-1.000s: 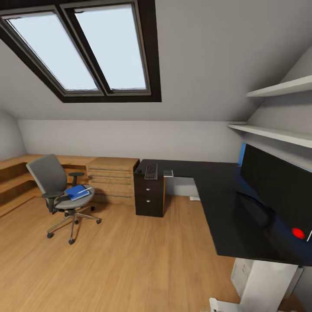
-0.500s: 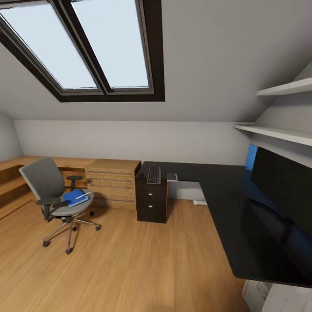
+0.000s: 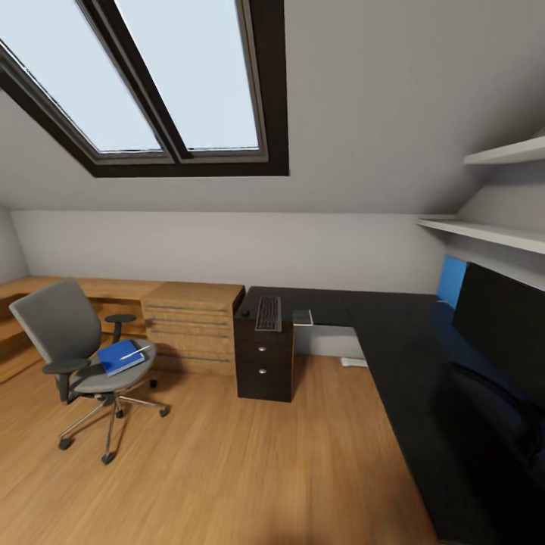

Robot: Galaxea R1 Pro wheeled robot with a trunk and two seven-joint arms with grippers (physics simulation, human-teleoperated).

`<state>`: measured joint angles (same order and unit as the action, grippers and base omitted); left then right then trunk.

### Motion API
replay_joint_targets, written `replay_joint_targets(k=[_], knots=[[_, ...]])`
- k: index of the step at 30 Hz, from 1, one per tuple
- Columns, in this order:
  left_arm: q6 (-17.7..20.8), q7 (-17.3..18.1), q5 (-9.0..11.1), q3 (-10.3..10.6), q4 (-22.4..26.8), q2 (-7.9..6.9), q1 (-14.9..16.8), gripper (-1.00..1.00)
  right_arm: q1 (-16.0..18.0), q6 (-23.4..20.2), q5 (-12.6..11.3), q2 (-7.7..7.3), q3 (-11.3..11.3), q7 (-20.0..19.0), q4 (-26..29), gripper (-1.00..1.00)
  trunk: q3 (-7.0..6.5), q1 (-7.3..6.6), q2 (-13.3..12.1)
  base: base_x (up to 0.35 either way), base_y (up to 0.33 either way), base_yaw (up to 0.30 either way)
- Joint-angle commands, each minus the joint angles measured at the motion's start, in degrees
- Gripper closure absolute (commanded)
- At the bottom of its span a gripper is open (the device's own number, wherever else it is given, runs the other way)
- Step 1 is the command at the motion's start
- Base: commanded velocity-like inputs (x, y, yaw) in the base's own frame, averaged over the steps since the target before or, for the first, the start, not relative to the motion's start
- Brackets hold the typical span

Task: In the bedroom, organize the workspace by keeping the computer under the desk, ensuring the monitor is on the desk, placing the keyboard on the desk next to the monitor, placing the mouse on the desk next to the keyboard, moving the folder from the swivel chair onto the desk next to the mouse, stacking the notebook on top of the folder with the pen on top of the notebook, and positioning the swivel chair next to the desk.

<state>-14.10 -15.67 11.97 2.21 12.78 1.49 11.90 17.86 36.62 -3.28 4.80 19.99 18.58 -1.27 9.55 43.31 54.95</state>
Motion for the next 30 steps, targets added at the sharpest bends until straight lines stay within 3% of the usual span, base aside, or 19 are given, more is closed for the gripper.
replay_joint_targets(k=[1, 21, 23, 25, 30], knots=[[-0.21, -0.16, 0.43, 0.25, -0.05, 0.00, 0.05, -1.00, 0.07, 0.20, -0.33, 0.03, 0.49, 0.23, -0.14, -1.00, 0.08, 0.04, 0.05, 0.330, 0.000, 0.000], [-0.07, -0.18, 0.43, 0.34, 0.03, -0.07, 0.05, -1.00, 0.07, 0.48, -0.56, 0.14, 0.26, 0.35, 0.00, -1.00, 0.08, 0.04, 0.05, 0.330, 0.000, 0.000], [-0.06, -0.23, 0.48, 0.39, 0.37, -0.10, 0.06, -1.00, 0.12, 0.77, -0.60, 0.28, 0.11, 0.43, 2.67, -1.00, 0.08, 0.04, 0.05, 0.330, 0.000, 0.000], [0.76, -0.36, 0.57, 0.42, 1.47, -0.15, 0.09, -1.00, 0.15, 0.67, -0.78, 0.94, -0.09, 0.34, 11.70, -1.00, 0.08, 0.04, 0.05, 0.330, 0.000, 0.000], [5.79, -0.21, 0.72, 0.24, 2.69, -0.49, 0.13, -1.00, 0.22, 0.86, -0.84, 1.37, -0.73, 0.24, 15.70, -1.00, 0.08, 0.04, 0.05, 0.331, 0.000, 0.000]])
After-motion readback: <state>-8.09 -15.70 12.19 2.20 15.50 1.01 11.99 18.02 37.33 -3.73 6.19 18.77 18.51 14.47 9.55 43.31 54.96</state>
